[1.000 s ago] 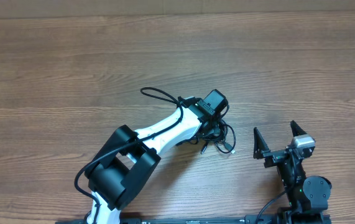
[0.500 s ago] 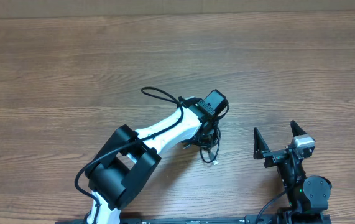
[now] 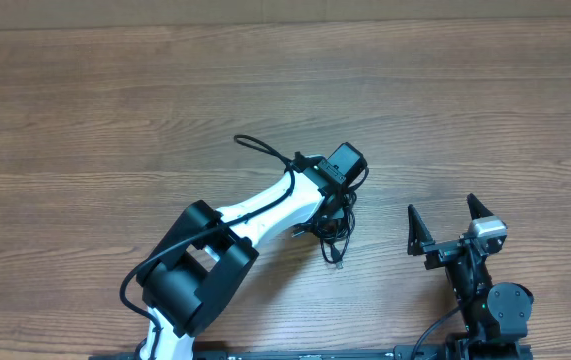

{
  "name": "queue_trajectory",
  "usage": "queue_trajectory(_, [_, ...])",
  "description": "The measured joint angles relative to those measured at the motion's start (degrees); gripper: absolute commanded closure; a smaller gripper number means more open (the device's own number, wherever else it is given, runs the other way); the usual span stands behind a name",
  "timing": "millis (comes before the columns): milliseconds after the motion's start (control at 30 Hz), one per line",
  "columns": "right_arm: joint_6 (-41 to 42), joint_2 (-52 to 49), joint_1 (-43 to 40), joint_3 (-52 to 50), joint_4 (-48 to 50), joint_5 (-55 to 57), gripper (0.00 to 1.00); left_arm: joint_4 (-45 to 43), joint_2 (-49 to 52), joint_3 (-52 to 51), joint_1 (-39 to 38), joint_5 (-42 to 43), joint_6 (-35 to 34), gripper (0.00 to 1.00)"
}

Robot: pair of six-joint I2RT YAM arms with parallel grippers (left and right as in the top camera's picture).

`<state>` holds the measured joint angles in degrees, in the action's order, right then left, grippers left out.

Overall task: Untangle cables
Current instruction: 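Lower the left gripper and grasp the black cable bundle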

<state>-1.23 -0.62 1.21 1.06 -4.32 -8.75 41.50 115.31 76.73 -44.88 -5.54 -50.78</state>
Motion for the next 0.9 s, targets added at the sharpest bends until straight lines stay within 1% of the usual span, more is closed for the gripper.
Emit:
queue_trajectory(67, [-0.02, 0.00, 0.02, 0.00, 0.00, -0.02, 0.00, -0.35, -0.26, 0.26, 0.02, 0.87, 4.26, 0.96])
queue_trajectory(133, [-0.02, 0.00, 0.00, 0.00, -0.02, 0.00, 0.00, -0.63, -1.55, 0.35, -0.04, 1.40, 10.56, 0.96])
queue_trajectory(167, [-0.02, 0.00, 0.02, 0.00, -0.04, -0.02, 0.00, -0.57, -3.13, 0.35, -0.04, 1.73, 14.69, 0.96])
queue_trajectory(300, [-0.02, 0.00, 0.02, 0.00, -0.04, 0.00, 0.00, 0.04, -9.81, 0.61, -0.04, 1.90, 26.23, 0.96])
queue_trajectory(333, [-0.02, 0.00, 0.00, 0.00, -0.02, 0.00, 0.00, 0.59, -13.03, 1.16, -0.04, 1.90, 31.21, 0.96])
queue_trajectory(400, [-0.02, 0.00, 0.02, 0.00, -0.04, 0.00, 0.00, 1.99, -16.79, 1.79, -0.04, 1.90, 37.79, 0.96])
queue_trajectory(533, [0.00, 0.00, 0.02, 0.00, -0.04, -0.02, 0.00, 5.51, -20.09, 1.86, -0.04, 1.90, 42.97, 0.96])
queue_trajectory(900, [-0.04, 0.00, 0.02, 0.00, 0.00, 0.00, 0.00, 7.67, -26.05, 1.86, -0.15, 1.90, 53.96, 0.96])
